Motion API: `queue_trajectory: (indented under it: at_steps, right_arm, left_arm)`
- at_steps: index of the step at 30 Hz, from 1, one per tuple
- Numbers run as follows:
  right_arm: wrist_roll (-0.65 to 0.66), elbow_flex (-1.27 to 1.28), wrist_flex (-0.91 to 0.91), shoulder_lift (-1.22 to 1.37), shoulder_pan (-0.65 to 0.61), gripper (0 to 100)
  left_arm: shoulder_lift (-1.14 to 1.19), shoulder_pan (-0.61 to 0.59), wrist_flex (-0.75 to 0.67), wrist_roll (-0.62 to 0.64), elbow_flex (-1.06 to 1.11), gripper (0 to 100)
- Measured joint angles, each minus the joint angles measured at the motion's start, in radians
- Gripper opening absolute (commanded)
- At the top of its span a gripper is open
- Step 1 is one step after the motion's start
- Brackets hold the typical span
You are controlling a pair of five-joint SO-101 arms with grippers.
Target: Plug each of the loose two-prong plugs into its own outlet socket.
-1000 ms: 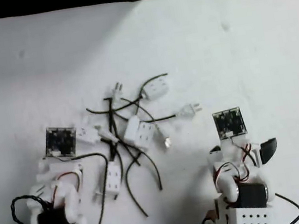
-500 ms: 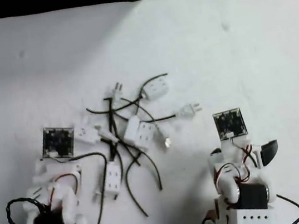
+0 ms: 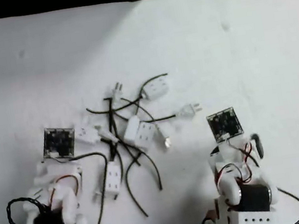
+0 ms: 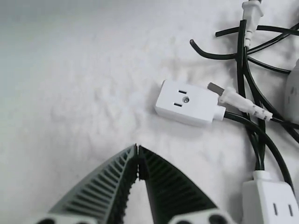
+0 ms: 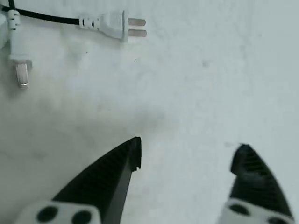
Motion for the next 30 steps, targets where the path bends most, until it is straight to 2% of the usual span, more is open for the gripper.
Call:
queue_trajectory:
  at_steps: [7, 14, 22, 30]
  right_arm:
    - [0.176, -0.005, -0.006, 0.0, 0.0, 4.5]
    - [0.176, -0.031, -0.008, 0.008, 0.0, 2.1]
    - [0.178, -0.235, 0.066, 0.009, -0.029, 1.8]
    - [0.178, -0.387, 0.078, 0.327, -0.164, 1.9]
  left_arm:
    - [0.0, 0.0, 0.035, 0.0, 0.0, 3]
    - [-0.003, 0.0, 0.1, -0.14, -0.044, 2]
    - [-0.009, -0.064, 0.107, -0.155, -0.048, 2]
    - [-0.009, -0.157, 0.107, -0.155, -0.048, 2]
